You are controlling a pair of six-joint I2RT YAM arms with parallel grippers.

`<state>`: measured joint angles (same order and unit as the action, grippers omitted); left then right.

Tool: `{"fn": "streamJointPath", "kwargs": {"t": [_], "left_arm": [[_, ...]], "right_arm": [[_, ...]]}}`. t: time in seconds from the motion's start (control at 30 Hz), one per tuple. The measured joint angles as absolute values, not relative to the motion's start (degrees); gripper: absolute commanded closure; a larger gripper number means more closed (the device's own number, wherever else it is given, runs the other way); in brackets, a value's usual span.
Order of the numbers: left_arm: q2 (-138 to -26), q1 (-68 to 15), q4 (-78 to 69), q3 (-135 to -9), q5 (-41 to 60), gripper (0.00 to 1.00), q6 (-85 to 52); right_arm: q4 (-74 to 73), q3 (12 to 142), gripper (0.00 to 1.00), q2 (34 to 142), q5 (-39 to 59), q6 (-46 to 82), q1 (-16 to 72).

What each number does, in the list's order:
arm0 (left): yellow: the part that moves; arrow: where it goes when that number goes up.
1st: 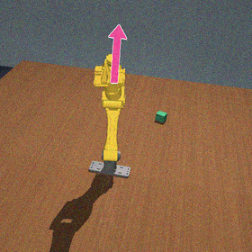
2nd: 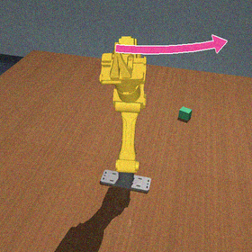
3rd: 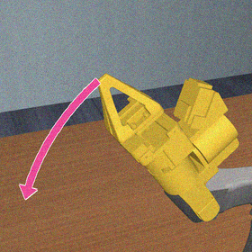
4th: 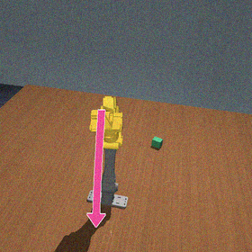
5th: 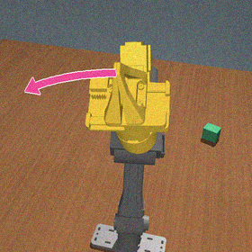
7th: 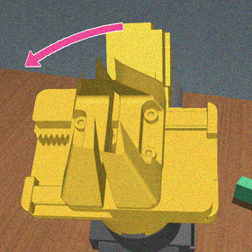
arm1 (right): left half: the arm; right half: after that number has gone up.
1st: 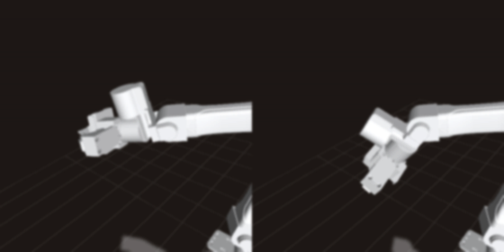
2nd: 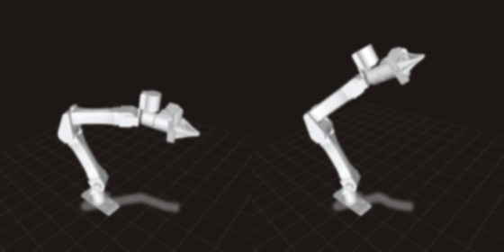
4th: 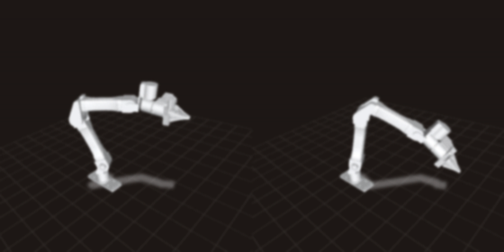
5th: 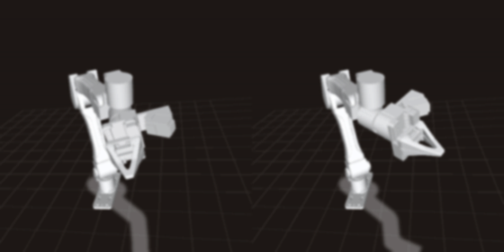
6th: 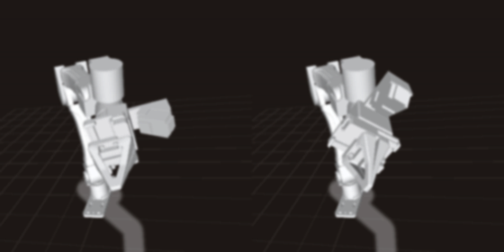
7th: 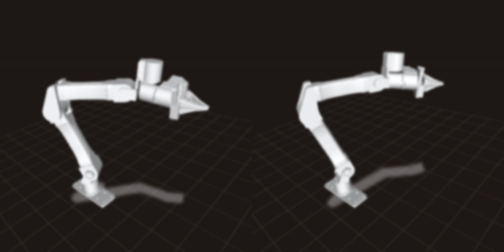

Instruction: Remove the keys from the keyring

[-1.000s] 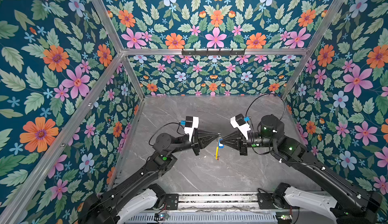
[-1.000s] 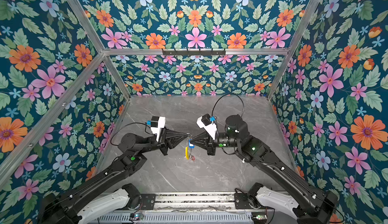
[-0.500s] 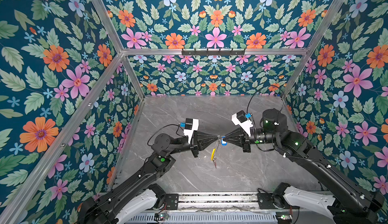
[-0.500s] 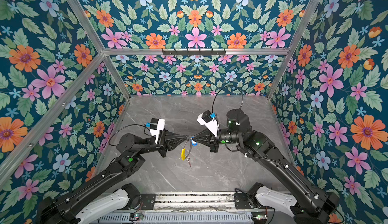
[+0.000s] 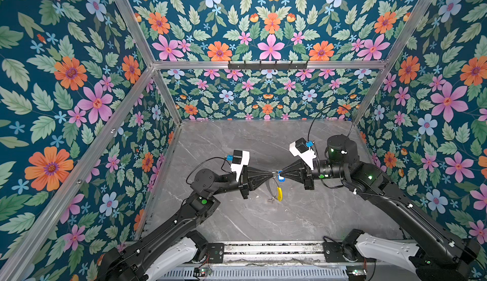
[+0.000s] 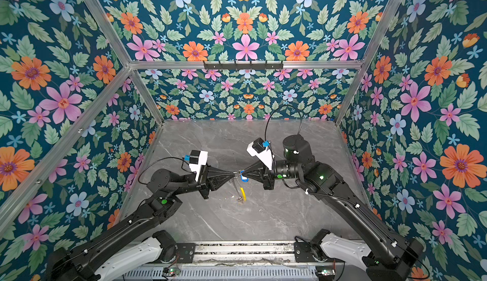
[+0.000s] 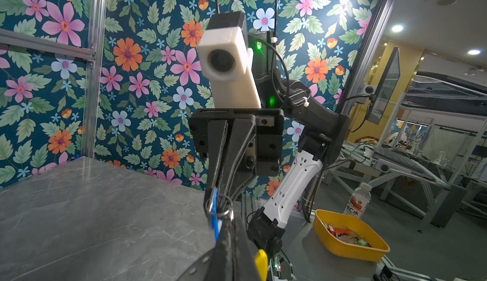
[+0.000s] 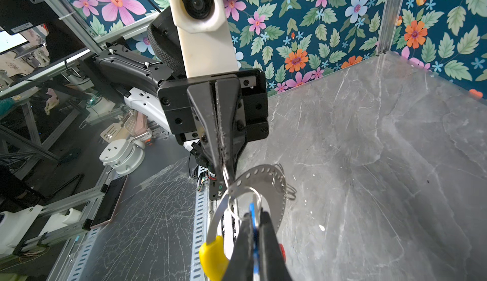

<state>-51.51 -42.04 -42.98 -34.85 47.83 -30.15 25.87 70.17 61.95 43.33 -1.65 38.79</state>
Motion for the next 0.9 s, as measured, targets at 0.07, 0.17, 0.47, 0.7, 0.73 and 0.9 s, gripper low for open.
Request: {"fn": "streamJointPath", "kwargs": {"t": [0.07,0.17,0.47,0.7,0.73,0.9], "left_arm": [[-51.5,-42.0,-44.4,-34.3,47.8,1.00,-31.5],[-51.5,-42.0,-45.7,-33.7,47.7,1.00,-32.9],[-51.7,-42.0,-49.0,-32.5,46.3,1.00,-35.3],[-53.0,-42.0,-53.5,-31.6,45.5,1.00,-37.1],[-53.1,-42.0,-53.8,-31.5,45.3,1.00,-37.2],[-53.3,-42.0,-54.4,-31.4,45.1,1.00,-37.3]], "right_arm": [[25.6,69.5,1.00,62.1,43.5,-1.7,38.8],[25.1,68.8,1.00,62.2,44.1,-1.6,38.8],[23.0,67.7,1.00,63.8,45.6,-1.1,39.5],[21.3,66.9,1.00,64.4,45.3,-1.0,41.0],[21.1,66.7,1.00,64.4,45.2,-1.0,41.4],[18.0,64.6,1.00,64.1,44.8,0.4,42.6]]}}
